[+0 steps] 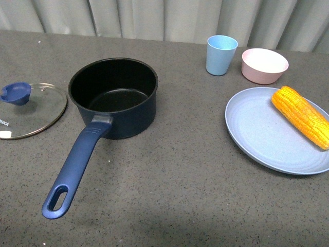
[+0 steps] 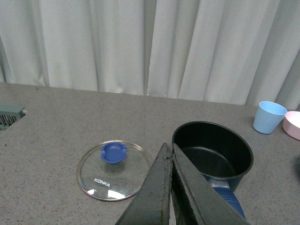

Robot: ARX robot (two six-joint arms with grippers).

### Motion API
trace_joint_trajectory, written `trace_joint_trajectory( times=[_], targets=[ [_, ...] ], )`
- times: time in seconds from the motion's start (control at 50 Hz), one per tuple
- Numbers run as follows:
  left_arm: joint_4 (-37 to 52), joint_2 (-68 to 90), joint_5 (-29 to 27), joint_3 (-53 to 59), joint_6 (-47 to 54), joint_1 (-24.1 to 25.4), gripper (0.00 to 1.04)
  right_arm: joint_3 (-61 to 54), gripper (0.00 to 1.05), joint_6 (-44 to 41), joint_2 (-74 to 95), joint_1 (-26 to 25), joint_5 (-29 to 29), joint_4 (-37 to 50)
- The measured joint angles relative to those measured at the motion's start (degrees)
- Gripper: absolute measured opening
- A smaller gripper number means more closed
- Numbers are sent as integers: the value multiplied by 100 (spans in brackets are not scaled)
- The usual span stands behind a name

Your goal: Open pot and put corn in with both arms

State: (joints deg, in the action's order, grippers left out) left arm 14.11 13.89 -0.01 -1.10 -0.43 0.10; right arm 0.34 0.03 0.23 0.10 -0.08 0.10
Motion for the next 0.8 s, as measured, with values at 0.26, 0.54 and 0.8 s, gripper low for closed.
trace_joint_trajectory(
  times=[0.26, 0.54, 0.8],
  targets=[
    [-883, -758, 2, -2, 0, -2, 4, 0, 95, 0, 0, 0, -2, 0],
    [-1401, -1357, 0, -2, 0, -2, 19, 0, 95, 0, 0, 0, 0, 0],
    [-1408, -1360, 0, -2, 2, -2, 78, 636, 95, -490, 3425, -485, 787, 2535]
  ],
)
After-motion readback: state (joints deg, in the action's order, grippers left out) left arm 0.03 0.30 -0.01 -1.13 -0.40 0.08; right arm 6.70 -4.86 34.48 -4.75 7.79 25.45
